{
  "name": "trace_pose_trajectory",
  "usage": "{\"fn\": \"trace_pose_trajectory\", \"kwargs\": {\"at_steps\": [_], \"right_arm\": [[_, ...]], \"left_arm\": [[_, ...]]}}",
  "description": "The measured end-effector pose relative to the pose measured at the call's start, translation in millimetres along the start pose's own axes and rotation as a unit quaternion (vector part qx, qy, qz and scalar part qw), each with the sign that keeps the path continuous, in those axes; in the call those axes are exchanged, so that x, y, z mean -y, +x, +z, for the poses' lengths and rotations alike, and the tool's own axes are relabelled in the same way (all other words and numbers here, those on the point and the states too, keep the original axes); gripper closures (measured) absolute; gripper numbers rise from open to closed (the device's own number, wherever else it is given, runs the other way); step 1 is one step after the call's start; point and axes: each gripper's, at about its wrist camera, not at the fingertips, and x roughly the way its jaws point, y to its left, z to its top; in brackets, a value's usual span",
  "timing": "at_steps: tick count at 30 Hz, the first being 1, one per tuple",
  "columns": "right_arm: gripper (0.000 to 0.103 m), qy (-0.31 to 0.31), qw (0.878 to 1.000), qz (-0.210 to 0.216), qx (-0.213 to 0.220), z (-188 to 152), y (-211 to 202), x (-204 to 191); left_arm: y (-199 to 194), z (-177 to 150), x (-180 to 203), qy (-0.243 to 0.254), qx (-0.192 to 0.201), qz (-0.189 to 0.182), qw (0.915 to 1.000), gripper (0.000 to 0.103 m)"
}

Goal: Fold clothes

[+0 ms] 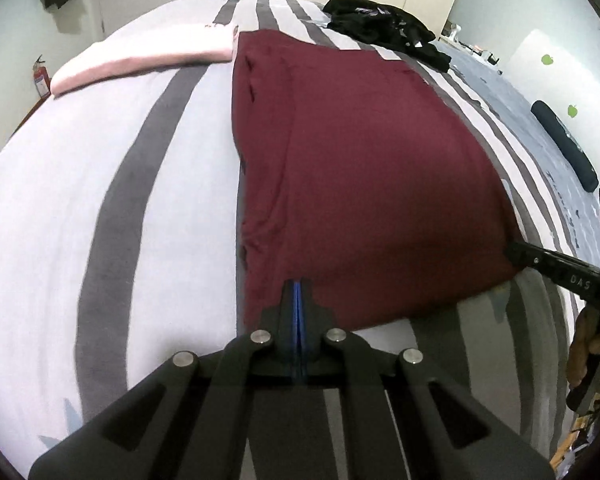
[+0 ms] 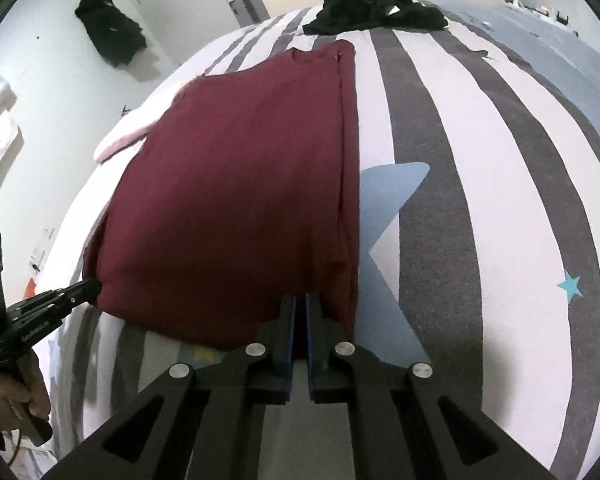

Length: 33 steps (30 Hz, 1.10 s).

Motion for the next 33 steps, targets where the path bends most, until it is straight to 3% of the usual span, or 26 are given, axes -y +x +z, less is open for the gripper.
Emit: {"fn": "trace_pose_trajectory", "kwargs": {"at_steps": [4, 9, 17, 21, 26, 33], "right_arm": [[0.1, 0.004, 1.0, -0.008, -0.023, 8.3, -9.1, 1.5], [0.096, 0.001, 1.0, -0.022, 0.021, 59.1, -26.0, -2.4], [0.094, -0.031, 0.997, -0.009, 0.064, 172.8, 46.9, -10.3], [0.094, -0.045, 0.997, -0.007, 0.064, 207.2, 85.5, -22.1], [0.094, -0.036, 0.998, -0.01, 0.047, 219.9, 123.5, -16.0], [0.094, -0.022, 0.997, -0.013, 0.072, 230.7, 115.8, -4.1]], "left_arm": [[-13.5, 13.6, 4.5, 0.002, -0.001, 0.008, 1.0, 0.101], [-34.3, 56.0, 1.2, -0.021, 0.056, 0.022, 0.998, 0.101], [39.1, 165.3, 6.2, 0.012, 0.083, 0.005, 0.9964, 0.101], [87.9, 212.8, 5.1, 0.001, 0.072, -0.009, 0.9974, 0.101], [131.6, 224.4, -11.2, -0.004, 0.042, 0.005, 0.9991, 0.101], [118.9, 237.2, -15.9, 0.012, 0.076, 0.02, 0.9968, 0.101]]}}
